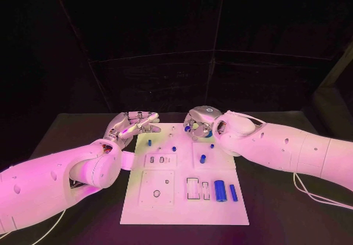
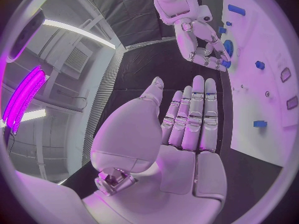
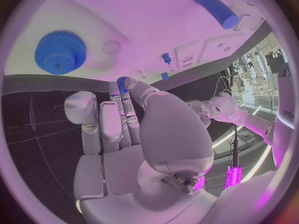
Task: Assemble the parts on the task board
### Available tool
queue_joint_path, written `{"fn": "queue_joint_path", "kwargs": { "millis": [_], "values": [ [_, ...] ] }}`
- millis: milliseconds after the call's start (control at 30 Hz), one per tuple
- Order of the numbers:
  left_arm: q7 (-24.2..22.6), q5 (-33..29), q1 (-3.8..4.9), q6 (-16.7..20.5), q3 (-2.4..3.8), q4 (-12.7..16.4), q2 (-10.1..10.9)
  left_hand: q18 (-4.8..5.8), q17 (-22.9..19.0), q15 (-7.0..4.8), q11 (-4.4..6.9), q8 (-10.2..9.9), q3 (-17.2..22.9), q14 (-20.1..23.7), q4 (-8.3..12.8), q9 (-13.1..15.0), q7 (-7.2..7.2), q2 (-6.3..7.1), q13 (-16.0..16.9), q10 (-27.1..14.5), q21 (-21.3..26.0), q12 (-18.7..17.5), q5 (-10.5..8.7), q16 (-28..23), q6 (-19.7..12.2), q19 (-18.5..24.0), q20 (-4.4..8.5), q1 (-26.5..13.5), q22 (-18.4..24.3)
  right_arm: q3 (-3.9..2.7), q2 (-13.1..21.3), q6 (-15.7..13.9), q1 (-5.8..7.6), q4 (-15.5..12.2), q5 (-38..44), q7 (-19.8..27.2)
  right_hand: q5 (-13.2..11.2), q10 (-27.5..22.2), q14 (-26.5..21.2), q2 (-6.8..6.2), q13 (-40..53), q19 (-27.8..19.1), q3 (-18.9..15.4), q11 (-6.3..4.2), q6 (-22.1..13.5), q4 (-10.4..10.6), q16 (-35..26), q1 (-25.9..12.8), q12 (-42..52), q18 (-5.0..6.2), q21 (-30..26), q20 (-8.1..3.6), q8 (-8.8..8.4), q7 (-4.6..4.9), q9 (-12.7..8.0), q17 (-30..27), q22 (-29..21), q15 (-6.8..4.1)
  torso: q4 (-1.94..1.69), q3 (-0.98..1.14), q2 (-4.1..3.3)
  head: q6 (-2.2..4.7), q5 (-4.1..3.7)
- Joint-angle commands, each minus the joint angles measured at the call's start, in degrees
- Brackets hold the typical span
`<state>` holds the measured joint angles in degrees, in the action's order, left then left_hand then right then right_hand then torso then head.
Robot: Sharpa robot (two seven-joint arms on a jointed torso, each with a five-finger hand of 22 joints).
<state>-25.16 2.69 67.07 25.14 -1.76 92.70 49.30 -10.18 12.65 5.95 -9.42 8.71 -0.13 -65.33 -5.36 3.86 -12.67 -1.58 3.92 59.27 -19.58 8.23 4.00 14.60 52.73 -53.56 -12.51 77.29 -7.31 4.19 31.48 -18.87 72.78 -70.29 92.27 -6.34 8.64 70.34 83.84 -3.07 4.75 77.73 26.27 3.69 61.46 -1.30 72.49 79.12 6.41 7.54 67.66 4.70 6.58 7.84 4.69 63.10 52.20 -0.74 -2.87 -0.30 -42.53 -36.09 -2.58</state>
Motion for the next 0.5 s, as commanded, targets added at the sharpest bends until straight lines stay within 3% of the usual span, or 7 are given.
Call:
{"fn": "queue_joint_path", "kwargs": {
  "millis": [33,367,500],
  "values": [
    [-0.1,0.4,0.10,-0.9,0.05,0.0,-0.2,-0.32,0.1,0.22,-0.08,-0.4,0.0,-0.2,0.0,-0.1,-0.36,-0.56,-0.1,0.3,-0.2,-0.1,-0.02,0.2,0.0,-0.5,-0.02,-0.2,0.0,-0.05,-1.4,-3.7,0.15,1.6,-1.1,0.3,-0.1,-0.2,2.2,-0.40,-0.1,0.2,0.3,0.32,-0.3,0.1,0.2,-0.4,-0.3,-0.88,0.4,0.21,-0.42,0.35,0.0,0.1,0.1,-0.13,-0.22,-0.04,-0.08,0.09,-0.11],
    [-0.1,0.4,0.14,-1.1,0.05,-0.3,-0.6,-0.31,0.1,0.24,-0.10,-0.4,0.1,-0.1,0.1,-0.1,-0.37,-0.59,-0.1,0.3,-0.2,-0.2,-0.02,0.1,-0.1,-0.5,-0.03,-0.2,0.1,-0.07,-6.3,-3.1,0.15,7.0,-1.4,0.2,-0.2,-0.9,2.1,-1.01,-0.2,-0.1,0.5,0.60,-1.0,0.4,0.4,-1.0,-1.0,-0.88,0.7,0.41,-1.02,0.59,-0.2,0.1,0.3,0.10,-0.16,0.05,-0.12,-0.02,0.22],
    [0.0,0.4,0.44,-1.2,0.05,-0.1,-0.5,-0.31,0.1,0.24,-0.10,-0.4,0.1,-0.1,0.1,-0.1,-0.37,-0.59,-0.1,0.3,-0.2,-0.2,-0.02,0.1,-0.1,-0.5,-0.03,-0.2,0.1,-0.08,-7.6,-2.0,0.16,8.6,-1.4,0.1,-0.2,-1.1,2.1,-1.11,-0.2,-0.2,0.5,0.66,-1.1,0.4,0.5,-1.1,-1.1,-0.89,0.8,0.46,-1.12,0.61,-0.3,0.1,0.4,0.14,-0.13,-0.14,-0.32,0.16,0.45]
  ]
}}
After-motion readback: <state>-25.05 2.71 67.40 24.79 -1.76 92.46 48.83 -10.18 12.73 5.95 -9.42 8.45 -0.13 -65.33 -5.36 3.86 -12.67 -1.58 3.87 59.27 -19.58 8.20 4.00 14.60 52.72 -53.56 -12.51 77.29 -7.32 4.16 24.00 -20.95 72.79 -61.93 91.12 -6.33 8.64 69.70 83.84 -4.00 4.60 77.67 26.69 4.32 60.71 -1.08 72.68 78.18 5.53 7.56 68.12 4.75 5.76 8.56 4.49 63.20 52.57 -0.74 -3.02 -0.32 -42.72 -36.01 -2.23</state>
